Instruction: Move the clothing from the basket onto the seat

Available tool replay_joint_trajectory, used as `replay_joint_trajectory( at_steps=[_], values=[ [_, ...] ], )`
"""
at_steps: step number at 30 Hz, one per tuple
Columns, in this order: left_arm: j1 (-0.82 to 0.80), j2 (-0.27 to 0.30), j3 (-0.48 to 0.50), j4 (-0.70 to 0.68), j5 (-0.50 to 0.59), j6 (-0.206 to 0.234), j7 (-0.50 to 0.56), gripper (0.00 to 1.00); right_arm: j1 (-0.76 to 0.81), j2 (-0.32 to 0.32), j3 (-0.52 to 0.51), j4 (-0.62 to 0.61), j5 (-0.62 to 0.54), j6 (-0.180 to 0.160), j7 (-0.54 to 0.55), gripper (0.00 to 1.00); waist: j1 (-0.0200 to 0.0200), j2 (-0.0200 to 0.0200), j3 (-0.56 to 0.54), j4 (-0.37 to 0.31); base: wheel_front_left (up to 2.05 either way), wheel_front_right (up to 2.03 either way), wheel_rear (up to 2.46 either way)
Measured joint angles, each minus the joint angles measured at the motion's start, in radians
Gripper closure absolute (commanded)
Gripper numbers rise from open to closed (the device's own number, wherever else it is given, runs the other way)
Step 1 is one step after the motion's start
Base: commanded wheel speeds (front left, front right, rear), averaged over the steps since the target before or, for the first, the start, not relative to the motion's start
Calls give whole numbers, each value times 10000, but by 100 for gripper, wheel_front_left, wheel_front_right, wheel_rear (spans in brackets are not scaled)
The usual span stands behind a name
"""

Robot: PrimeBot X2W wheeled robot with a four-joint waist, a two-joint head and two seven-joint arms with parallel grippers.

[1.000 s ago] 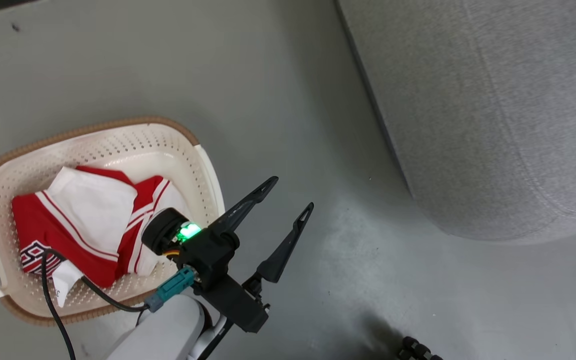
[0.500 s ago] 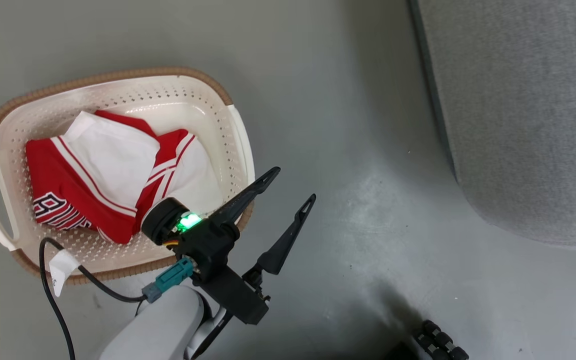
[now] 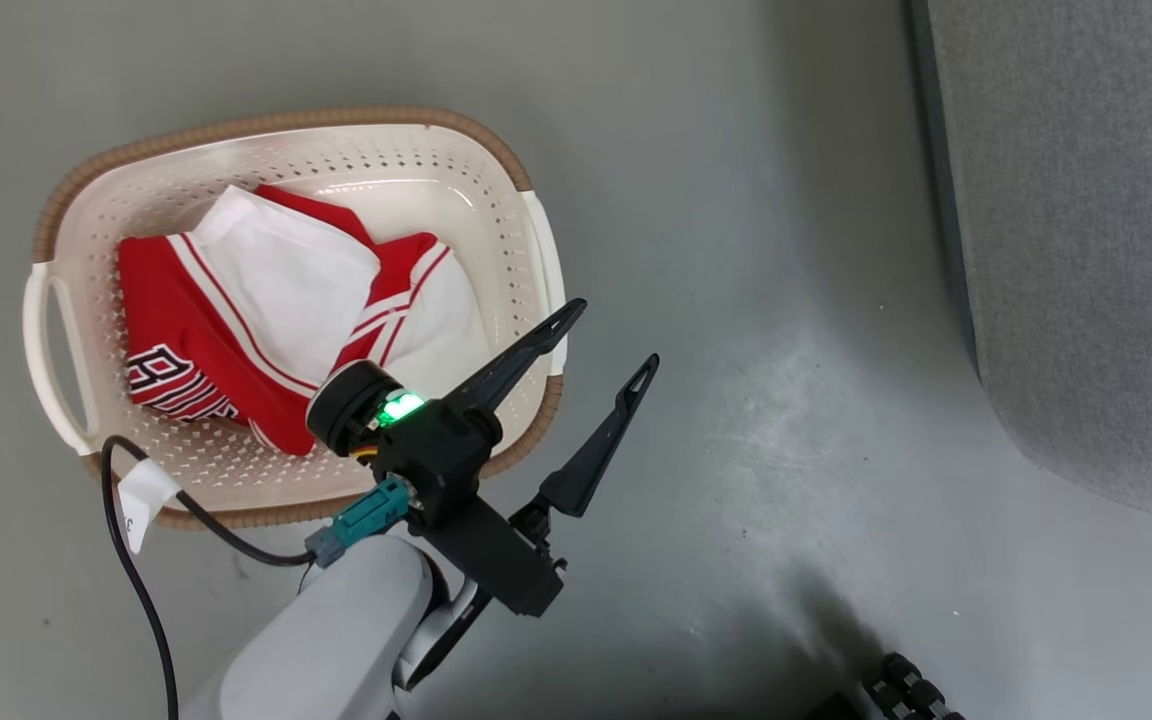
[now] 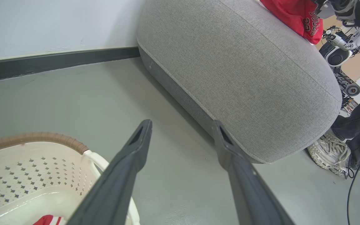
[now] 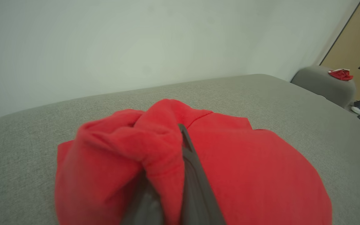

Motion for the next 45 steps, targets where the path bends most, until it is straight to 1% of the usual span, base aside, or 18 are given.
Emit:
replay_joint_trajectory(
  at_steps=[6, 9, 10, 11, 13, 17, 21, 27, 33, 41, 45],
  values=[
    [-44, -280, -10, 278, -157, 0, 0, 0, 355, 42, 393, 552, -238, 671, -180, 0, -1, -1, -352, 287, 0, 0, 0],
    [-49, -351, -2, 422, -253, 0, 0, 0, 603, 445, 686, 587, -320, 951, -259, 0, -1, -2, -596, 419, 0, 0, 0],
    [-49, -405, 27, 514, -416, 0, 0, 0, 827, 811, 901, 589, -374, 1139, -259, 0, -1, -2, -780, 496, 0, 0, 0],
    [-49, -443, 44, 581, -464, 0, 0, 0, 944, 949, 995, 587, -437, 1214, -261, 0, -1, -1, -879, 533, 0, 0, 0],
    [-45, -510, 111, 698, -531, 0, 0, 0, 1209, 1231, 1162, 487, -577, 1218, -268, 0, -1, -1, -1083, 602, 0, 0, 0],
    [2, -593, 295, 918, -675, 0, 0, 0, 1740, 1998, 1590, 150, -947, 1202, -270, 0, -2, -2, -1530, 727, 0, 0, 0],
    [88, -640, 362, 1164, -763, 0, 0, 0, 2147, 2679, 1925, -416, -1225, 1066, -268, 0, -2, -2, -2003, 830, 0, 0, 0],
    [368, -1001, 640, 1542, -871, 0, 0, 0, 2579, 2821, 2117, -1068, -1555, 1030, -270, 0, -3, -3, -2738, 992, 0, 0, 0],
    [551, -1160, 999, 1906, -1049, 0, 0, 0, 2778, 2999, 2291, -1425, -1597, 1047, -270, 0, -2, -3, -3337, 1190, 0, 0, 0],
    [925, -1327, 1825, 2573, -1047, 36, 0, 0, 3165, 3499, 2591, -1778, -1672, 1273, -270, 0, -3, -3, -4211, 1639, 0, 0, 0],
    [1021, -1402, 2127, 2754, -1039, 127, 0, 0, 3360, 3676, 2736, -1856, -1682, 1396, -270, 0, -3, -3, -4629, 1882, 0, 0, 0]
  ],
)
